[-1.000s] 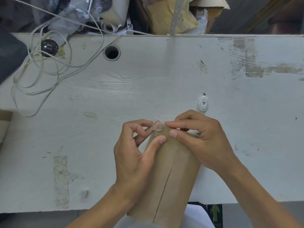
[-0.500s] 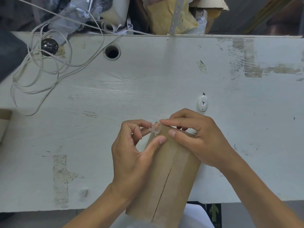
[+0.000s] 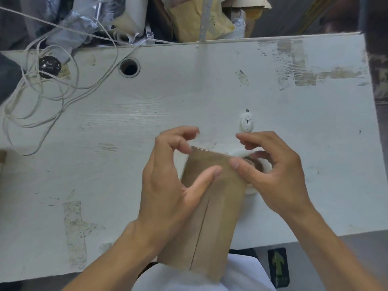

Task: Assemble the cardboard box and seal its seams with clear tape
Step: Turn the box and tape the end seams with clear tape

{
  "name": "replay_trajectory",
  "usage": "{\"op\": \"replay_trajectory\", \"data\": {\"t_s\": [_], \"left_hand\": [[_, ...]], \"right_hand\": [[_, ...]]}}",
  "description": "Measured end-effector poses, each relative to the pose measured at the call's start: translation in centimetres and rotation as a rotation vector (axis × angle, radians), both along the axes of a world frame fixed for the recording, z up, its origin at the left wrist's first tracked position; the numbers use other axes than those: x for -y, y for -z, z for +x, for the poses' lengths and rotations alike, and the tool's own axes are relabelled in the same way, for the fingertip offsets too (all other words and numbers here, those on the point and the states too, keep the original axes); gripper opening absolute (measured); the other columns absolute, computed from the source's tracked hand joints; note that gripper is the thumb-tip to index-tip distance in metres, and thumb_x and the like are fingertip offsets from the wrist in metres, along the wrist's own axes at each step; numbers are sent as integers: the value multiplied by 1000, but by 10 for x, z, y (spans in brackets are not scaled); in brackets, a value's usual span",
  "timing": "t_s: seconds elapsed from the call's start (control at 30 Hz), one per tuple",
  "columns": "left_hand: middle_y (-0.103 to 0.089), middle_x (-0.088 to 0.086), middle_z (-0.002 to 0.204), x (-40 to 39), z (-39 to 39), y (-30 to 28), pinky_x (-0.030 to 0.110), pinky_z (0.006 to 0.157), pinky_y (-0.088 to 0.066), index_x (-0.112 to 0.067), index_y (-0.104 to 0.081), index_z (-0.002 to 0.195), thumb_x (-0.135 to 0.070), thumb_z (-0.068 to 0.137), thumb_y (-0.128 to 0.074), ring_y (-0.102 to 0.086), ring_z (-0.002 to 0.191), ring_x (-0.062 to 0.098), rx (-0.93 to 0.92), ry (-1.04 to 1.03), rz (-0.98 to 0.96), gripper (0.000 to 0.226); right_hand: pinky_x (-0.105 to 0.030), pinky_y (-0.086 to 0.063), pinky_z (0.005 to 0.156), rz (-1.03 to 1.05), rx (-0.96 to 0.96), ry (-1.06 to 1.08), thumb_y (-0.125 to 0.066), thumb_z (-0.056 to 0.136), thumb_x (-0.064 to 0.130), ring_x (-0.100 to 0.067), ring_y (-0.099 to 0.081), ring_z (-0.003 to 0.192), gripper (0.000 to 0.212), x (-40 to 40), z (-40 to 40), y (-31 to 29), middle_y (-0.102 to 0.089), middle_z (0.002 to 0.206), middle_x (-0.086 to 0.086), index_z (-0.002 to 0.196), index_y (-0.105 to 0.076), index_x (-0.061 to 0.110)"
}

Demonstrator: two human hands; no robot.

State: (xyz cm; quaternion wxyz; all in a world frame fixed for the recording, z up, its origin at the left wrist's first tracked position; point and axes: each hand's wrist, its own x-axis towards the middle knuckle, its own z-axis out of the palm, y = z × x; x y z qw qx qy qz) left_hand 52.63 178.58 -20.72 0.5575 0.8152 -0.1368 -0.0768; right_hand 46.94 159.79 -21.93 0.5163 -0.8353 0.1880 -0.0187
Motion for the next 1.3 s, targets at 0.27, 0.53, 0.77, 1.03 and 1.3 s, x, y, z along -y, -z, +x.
{"op": "replay_trajectory", "data": {"t_s": [0.27, 0.53, 0.77, 1.03, 1.3], "left_hand": [[-55, -9, 129, 13, -3, 9, 39, 89, -54, -29, -39, 120, -18, 82, -81, -63, 108, 9, 74, 256, 129, 57], [-57, -19, 125, -9, 20, 3, 22, 74, -50, -38, -37, 104, -17, 73, -87, -67, 96, 6, 14, 188, 195, 62], [-49, -26, 144, -17, 31, 6, 37, 97, -52, -23, -42, 98, -5, 87, -73, -63, 115, 1, -215, 405, 70, 38], [-54, -15, 143, -22, 32, 19, 39, 99, -51, -15, -42, 96, -10, 86, -73, -62, 120, 12, -294, 432, -50, 33], [-63, -15, 134, -25, 26, 13, 39, 107, -44, -17, -44, 93, -14, 80, -78, -56, 128, 12, -231, 340, -53, 37]], "right_hand": [[-25, -57, 73, 86, -56, 137, -83, 76, 23, -9, -68, 87, 30, -11, -20, 4, -68, 96, 7, 105, -74, 18], [-21, -56, 74, 124, -18, 213, -81, 79, 20, -5, -71, 84, 21, -43, 1, 8, -74, 90, 8, 99, -76, 15], [-15, -53, 80, 147, -20, 188, -75, 85, 19, 2, -67, 95, 25, -45, 3, 8, -73, 103, 10, 110, -76, 15], [-11, -49, 73, 105, -202, 3, -69, 89, 31, 5, -65, 93, 26, -30, 10, 3, -70, 107, 14, 115, -71, 25], [-29, -58, 72, 211, 24, 91, -77, 84, 13, -12, -69, 74, 7, -29, 38, -12, -71, 78, 7, 86, -70, 14]]}}
